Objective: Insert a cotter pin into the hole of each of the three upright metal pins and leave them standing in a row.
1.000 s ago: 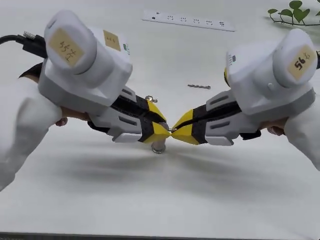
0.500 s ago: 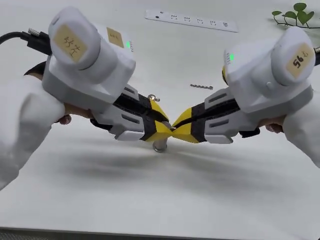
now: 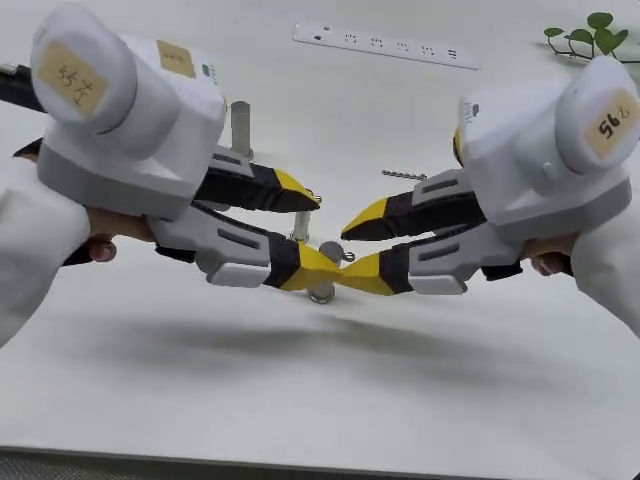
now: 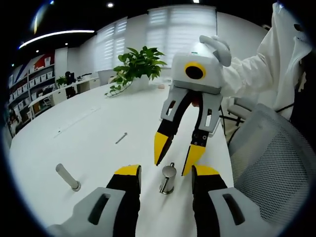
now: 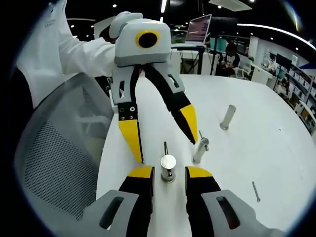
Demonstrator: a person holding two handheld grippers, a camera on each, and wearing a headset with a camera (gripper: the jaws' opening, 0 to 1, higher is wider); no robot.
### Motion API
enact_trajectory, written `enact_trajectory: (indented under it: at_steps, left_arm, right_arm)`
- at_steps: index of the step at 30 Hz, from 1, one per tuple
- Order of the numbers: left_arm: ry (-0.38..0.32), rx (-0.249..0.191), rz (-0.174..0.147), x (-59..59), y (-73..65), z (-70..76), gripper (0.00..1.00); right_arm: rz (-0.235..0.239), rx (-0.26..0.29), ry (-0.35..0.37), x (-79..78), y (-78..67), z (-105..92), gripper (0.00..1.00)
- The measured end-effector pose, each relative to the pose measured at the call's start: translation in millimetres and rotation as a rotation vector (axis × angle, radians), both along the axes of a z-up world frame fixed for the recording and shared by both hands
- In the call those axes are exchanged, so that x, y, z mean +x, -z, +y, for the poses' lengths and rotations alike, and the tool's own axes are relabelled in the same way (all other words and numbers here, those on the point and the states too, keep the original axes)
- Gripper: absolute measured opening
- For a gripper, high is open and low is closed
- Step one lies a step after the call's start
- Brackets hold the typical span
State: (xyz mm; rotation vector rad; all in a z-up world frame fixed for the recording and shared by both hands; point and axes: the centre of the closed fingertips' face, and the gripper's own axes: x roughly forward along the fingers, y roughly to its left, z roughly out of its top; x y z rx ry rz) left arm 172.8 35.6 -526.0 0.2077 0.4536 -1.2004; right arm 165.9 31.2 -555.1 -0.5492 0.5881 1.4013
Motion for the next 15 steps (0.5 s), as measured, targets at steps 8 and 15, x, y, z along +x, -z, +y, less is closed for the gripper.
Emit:
enact_trajectory:
  at_steps: [8,15]
  left_arm:
    - [-0.016,-0.033,0.062,-14.9,-3.0,15.0,0.69]
    - [-0.007,0.012,0.073,-21.4,12.0,28.0,0.92]
  right_arm:
    - [0.017,0.000,-0.005,-1.9,6.7,6.8,0.17]
    - [0.028,-0.010,-0.005,-1.6,11.7,10.0,0.15]
